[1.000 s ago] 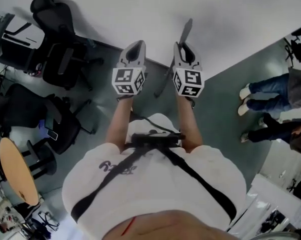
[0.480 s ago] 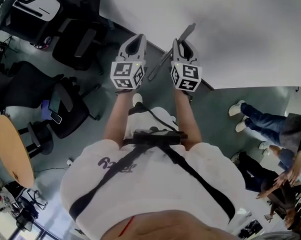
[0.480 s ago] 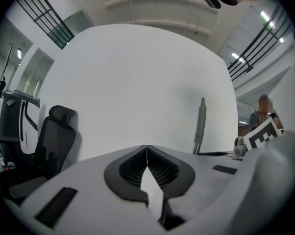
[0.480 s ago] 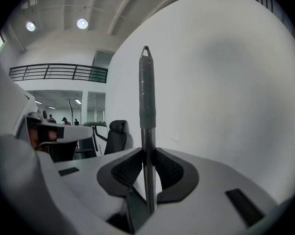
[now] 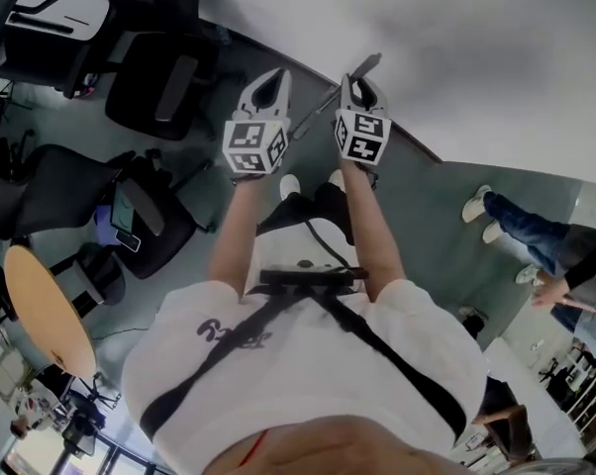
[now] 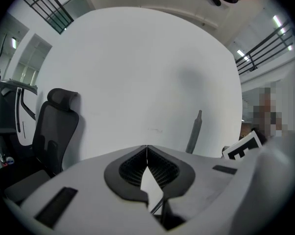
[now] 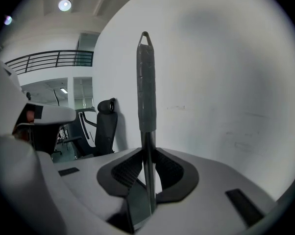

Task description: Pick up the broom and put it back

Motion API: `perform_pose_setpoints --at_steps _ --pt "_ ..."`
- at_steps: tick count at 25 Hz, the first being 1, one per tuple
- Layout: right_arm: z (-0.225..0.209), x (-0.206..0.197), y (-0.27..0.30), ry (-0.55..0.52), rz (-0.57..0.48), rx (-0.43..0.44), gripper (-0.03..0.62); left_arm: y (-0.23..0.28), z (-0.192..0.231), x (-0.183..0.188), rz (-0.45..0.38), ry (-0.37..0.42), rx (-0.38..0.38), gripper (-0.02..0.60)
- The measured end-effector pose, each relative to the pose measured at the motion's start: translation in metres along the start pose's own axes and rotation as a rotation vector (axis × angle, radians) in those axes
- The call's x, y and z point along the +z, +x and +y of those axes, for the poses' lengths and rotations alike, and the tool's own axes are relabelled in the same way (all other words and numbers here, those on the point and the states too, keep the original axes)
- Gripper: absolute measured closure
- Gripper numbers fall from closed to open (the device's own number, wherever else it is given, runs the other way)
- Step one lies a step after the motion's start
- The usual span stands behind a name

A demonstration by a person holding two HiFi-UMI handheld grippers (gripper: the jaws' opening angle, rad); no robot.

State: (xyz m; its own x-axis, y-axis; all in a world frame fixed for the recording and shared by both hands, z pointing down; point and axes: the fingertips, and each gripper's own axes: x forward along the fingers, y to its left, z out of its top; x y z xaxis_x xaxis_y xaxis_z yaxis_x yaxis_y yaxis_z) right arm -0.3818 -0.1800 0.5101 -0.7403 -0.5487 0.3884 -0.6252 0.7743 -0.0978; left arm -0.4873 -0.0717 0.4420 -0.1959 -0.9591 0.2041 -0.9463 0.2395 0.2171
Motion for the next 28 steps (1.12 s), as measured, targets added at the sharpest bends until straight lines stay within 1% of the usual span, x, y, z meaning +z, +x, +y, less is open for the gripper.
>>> perform_pose_setpoints --at_steps 3,5,10,16,22,24,26,28 --pt "-0.015 -0.021 0.014 0.005 0.049 -0.013 0.502 0.019 -0.006 -0.018 0.046 -0.005 -0.005 0.568" --pt "-0.025 -0.042 0.028 0.014 0.086 -0.018 0.502 0.035 -0.008 -0.036 0.073 -0.004 -0.015 0.568" --pt "-0.047 -0.118 0.062 0.056 0.216 -0.06 0.502 0.075 -0.005 -0.088 0.141 -0.018 -0.077 0.569" --pt "-0.089 -0.196 0.102 0.115 0.326 -0.122 0.501 0.127 -0.008 -0.152 0.228 -0.018 -0.13 0.568" --pt "-0.123 -0.252 0.144 0.136 0.398 -0.165 0.5 0.171 -0.01 -0.218 0.3 0.026 -0.162 0.569" --pt "-0.132 -0.266 0.156 0.136 0.415 -0.177 0.5 0.182 -0.012 -0.236 0.318 0.027 -0.174 0.569" --pt "-0.138 -0.278 0.169 0.13 0.426 -0.19 0.5 0.191 -0.012 -0.25 0.333 0.023 -0.183 0.569" --pt "-0.145 -0.277 0.18 0.125 0.413 -0.206 0.502 0.2 -0.013 -0.26 0.339 0.021 -0.193 0.569"
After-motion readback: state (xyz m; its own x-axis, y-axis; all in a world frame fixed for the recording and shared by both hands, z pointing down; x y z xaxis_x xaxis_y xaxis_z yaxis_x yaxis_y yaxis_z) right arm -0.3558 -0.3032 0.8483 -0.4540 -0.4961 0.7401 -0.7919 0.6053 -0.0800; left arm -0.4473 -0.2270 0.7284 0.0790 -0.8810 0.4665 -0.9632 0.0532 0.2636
